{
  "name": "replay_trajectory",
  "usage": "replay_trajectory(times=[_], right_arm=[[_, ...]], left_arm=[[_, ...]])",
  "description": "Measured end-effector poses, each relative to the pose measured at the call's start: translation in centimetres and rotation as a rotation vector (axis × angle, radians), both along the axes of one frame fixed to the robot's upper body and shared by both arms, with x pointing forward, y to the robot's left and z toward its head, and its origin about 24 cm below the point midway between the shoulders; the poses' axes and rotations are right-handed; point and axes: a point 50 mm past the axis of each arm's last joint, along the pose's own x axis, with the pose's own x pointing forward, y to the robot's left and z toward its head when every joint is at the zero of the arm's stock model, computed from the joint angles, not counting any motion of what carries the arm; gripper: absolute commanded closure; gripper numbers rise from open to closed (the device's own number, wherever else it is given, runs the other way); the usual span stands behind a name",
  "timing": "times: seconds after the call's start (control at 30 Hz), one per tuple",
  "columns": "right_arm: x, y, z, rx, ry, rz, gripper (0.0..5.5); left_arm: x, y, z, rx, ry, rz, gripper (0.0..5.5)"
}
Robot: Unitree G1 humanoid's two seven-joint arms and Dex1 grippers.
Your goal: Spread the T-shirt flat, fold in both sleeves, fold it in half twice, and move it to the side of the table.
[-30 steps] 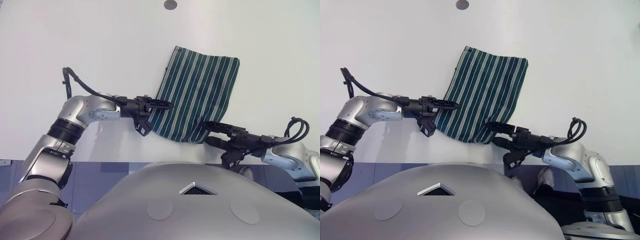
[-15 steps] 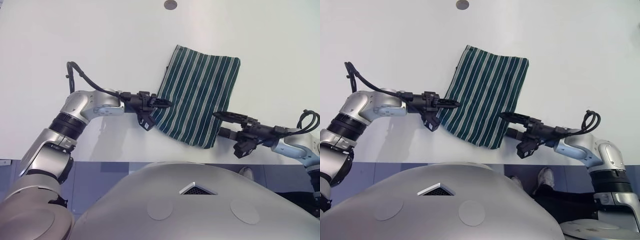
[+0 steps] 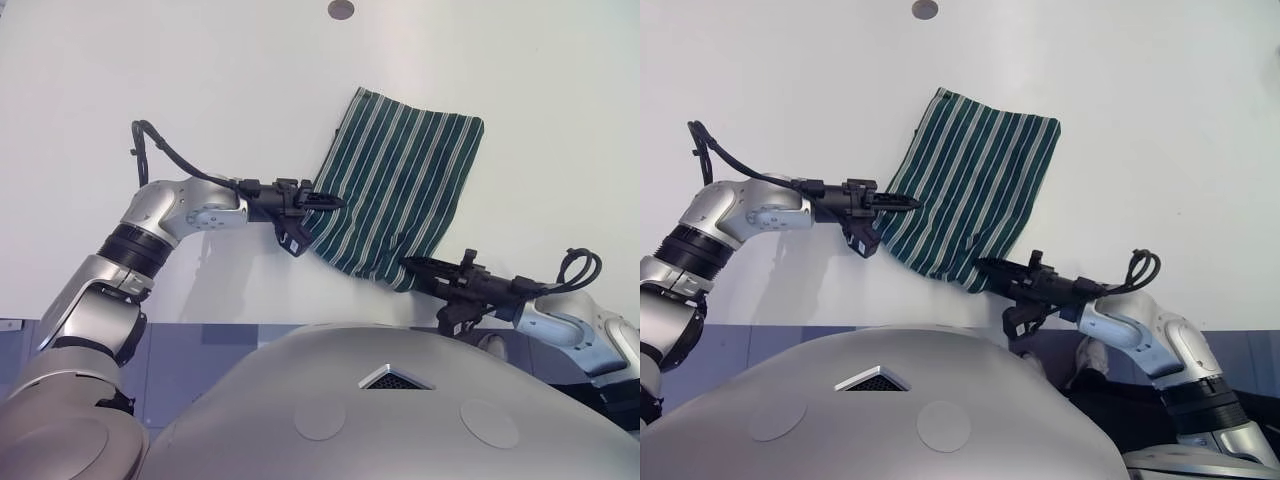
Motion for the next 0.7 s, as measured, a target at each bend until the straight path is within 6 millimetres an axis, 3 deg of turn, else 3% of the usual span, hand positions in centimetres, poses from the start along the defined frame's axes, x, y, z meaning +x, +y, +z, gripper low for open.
replay_trajectory(times=[0.1, 0.17, 0.3, 0.37, 0.53, 0.7], right_arm=[[0.9, 1.4, 0.9, -0.014, 0.011, -0.024, 5.05], [1.0, 1.8, 2.7, 0.031, 0.049, -0.032, 5.27], [1.4, 1.3, 6.3, 0.08, 0.181, -0.032, 5.3], [2.3, -0.2, 7.7, 0.051, 0.292, -0.001, 5.3], [3.1, -2.8, 5.6, 0.002, 0.565, -0.008, 5.32], [2.9, -2.5, 5.2, 0.131, 0.9, -0.035, 5.32]], left_arm=[[0.4, 0.0, 0.0, 0.013, -0.002, 0.001, 5.37], [0.7, 0.0, 0.1, 0.021, 0.003, 0.004, 5.38], [0.9, 0.3, 0.2, 0.08, 0.061, -0.009, 5.39], [0.5, 1.0, 0.5, 0.166, 0.145, -0.053, 5.42], [-0.7, 2.0, 2.2, 0.314, 0.413, -0.101, 5.43], [-3.5, 3.1, 5.1, 0.503, 0.875, -0.177, 5.43]])
